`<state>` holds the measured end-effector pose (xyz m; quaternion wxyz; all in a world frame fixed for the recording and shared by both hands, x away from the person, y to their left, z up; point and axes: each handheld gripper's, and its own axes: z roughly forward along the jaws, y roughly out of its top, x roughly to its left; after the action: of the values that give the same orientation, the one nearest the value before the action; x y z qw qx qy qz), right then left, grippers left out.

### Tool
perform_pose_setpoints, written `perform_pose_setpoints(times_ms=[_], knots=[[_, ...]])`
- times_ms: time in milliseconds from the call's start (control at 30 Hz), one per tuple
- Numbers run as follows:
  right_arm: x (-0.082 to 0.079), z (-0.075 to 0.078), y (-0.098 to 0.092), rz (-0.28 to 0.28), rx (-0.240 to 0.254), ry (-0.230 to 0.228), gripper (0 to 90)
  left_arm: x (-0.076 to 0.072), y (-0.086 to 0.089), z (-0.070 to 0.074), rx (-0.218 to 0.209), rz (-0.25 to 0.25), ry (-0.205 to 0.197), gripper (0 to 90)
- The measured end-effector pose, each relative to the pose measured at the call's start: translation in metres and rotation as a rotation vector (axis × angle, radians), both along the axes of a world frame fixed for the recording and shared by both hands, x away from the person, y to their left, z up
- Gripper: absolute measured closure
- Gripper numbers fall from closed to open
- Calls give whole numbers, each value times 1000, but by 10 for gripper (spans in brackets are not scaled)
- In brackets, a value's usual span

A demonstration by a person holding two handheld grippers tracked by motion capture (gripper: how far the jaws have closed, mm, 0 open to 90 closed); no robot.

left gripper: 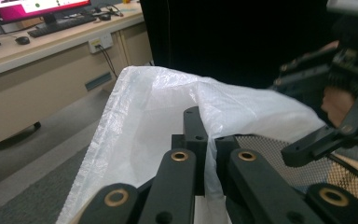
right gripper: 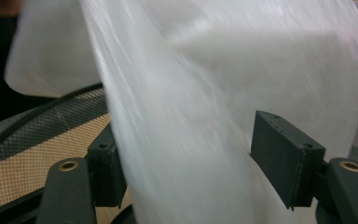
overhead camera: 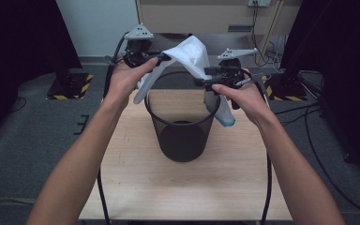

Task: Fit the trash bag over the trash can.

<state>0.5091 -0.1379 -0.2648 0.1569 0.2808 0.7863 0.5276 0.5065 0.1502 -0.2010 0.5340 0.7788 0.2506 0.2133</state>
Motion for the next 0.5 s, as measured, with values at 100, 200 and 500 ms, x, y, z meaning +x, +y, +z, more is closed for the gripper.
perform_pose_setpoints(times_ms=[100,200,500], knots=[[0,-2,-5,-16,5,-7,466,0,2,2,-1,-1,-1,898],[1,0,-15,-23,43,-12,733,1,4,1,0,-4,-1,898],[8,14,-35,-26,168,64,900,-2,0,-19,92,-29,22,833]])
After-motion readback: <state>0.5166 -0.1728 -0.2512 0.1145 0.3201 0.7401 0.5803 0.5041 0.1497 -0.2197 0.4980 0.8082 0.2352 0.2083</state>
